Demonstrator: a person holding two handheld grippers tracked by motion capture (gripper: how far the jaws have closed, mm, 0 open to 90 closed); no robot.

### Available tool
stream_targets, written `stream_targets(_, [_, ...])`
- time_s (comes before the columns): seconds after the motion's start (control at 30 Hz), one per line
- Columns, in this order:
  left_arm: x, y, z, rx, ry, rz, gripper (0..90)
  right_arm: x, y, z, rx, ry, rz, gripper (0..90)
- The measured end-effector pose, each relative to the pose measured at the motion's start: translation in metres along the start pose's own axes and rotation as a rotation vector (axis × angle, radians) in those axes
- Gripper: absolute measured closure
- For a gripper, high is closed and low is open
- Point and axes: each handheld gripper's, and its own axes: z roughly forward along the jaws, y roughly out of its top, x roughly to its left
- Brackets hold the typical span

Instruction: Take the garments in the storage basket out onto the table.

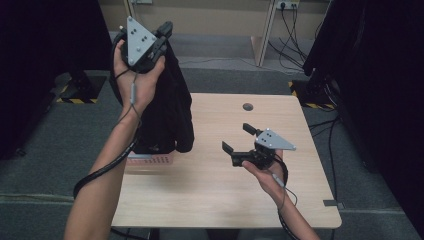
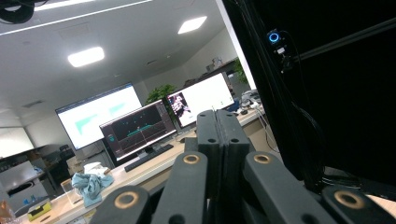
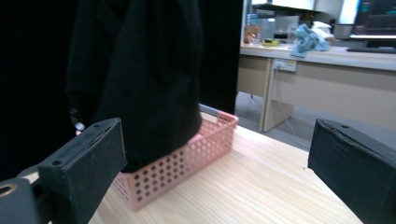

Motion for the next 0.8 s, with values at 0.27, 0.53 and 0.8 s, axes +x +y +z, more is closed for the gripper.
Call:
stream_targets(0.27, [-0.005, 0.003, 0.004, 0.002, -0.007, 0.010, 88.6, 0.020, 0.017, 0.028, -0.011, 0.057, -0.015, 4.2])
stream_targets(0.53, [-0.009, 0.006, 0.007, 0.001, -0.014, 0.015, 88.7, 0.039, 0.028, 0.055, -0.011, 0.102, -0.028, 4.2])
stream_targets(0.8, [-0.013, 0.009, 0.009, -0.003, -0.022, 0.024, 88.9, 0.054, 0.033, 0.078, 0.009, 0.131, -0.042, 4.2])
